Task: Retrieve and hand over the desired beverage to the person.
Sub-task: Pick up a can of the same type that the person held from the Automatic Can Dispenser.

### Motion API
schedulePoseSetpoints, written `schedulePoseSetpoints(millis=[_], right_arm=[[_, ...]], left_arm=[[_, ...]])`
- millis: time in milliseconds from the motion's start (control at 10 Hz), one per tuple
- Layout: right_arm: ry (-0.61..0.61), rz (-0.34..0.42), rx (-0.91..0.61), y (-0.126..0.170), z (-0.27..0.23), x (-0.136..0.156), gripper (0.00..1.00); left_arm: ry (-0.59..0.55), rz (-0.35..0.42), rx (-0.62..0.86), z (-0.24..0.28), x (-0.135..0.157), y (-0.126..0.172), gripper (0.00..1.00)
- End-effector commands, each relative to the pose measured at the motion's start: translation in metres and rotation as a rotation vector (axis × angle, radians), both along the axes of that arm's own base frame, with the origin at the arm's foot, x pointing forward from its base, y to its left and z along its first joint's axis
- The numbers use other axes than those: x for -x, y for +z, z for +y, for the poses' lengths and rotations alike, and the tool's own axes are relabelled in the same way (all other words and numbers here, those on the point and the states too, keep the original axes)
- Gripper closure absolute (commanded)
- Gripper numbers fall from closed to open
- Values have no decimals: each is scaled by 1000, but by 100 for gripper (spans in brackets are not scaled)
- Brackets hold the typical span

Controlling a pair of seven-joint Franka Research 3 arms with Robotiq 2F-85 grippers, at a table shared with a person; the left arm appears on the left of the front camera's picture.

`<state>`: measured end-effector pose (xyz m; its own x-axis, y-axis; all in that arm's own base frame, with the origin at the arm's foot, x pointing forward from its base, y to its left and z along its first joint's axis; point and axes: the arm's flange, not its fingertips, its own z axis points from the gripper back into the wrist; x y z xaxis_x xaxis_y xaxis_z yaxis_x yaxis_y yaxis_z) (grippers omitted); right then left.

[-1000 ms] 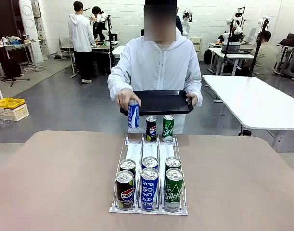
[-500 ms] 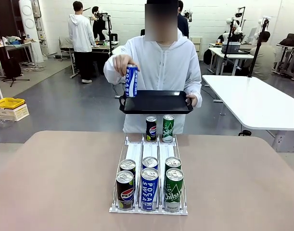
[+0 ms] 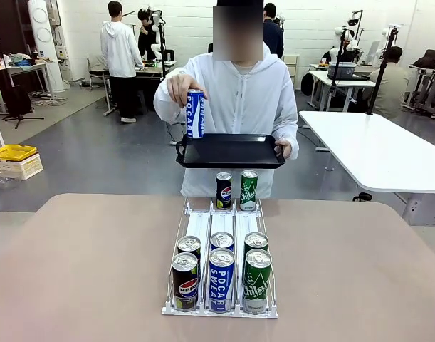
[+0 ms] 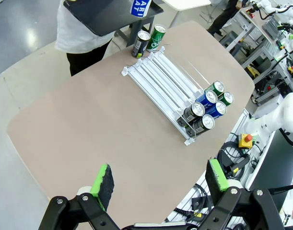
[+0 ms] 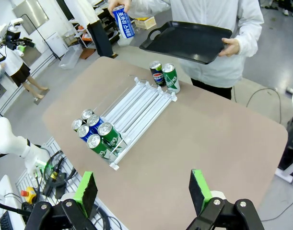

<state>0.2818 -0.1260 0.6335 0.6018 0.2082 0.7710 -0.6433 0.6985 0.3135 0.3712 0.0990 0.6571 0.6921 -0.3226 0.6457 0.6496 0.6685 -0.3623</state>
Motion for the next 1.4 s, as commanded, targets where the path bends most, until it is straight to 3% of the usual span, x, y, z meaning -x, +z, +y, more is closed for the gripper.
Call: schedulePoseSetpoints(millis=[0,1300], right_arm=[[20,-16,-21,2,0,-3,0],[20,-16,-21,2,0,-3,0]], left_arm=[[-20,-15,6,2,0,0,0],[-20,-15,6,2,0,0,0]])
